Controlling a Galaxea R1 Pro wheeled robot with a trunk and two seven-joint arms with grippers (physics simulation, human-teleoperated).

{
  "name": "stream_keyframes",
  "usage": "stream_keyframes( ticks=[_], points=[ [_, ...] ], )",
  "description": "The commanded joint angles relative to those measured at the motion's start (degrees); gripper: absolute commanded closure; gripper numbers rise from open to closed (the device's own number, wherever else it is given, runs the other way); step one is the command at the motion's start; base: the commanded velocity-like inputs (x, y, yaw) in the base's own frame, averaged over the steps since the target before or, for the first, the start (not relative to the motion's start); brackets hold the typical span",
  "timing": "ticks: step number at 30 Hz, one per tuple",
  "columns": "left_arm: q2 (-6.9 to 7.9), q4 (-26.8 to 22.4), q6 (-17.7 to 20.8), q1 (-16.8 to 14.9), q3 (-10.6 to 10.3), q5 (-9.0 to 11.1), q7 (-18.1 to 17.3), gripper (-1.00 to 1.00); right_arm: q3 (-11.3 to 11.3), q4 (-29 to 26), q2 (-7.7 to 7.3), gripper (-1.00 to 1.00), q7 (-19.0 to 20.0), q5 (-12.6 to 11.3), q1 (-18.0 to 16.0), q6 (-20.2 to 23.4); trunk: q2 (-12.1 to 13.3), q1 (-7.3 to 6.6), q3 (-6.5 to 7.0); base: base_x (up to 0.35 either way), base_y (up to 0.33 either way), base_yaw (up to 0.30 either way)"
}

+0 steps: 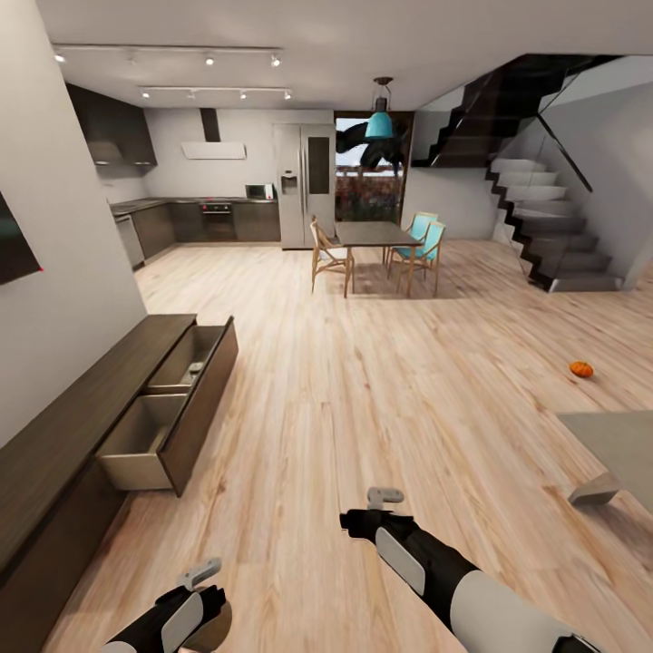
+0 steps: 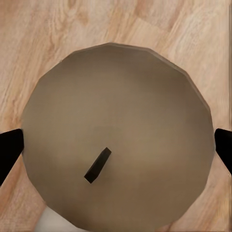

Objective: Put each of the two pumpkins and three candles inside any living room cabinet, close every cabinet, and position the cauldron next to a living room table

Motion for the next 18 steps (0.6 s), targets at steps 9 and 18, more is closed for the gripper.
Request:
stream_keyframes(
  ticks=[9, 18],
  points=[
    [0.06, -0.2, 0.3, 0.0, -0.5, 0.4, 0.3, 1.00, 0.4, -0.1, -0.06, -1.00, -0.5, 0.1, -0.1, 0.1, 0.0, 0.04, -0.06, 0.329, 0.000, 0.000],
    [0.05, -0.2, 0.3, 0.0, -0.5, 0.4, 0.3, 1.00, 0.4, 0.0, -0.14, -1.00, -0.6, 0.2, -0.1, -2.2, 0.0, 0.04, 0.56, 0.329, 0.000, 0.000]
  ],
)
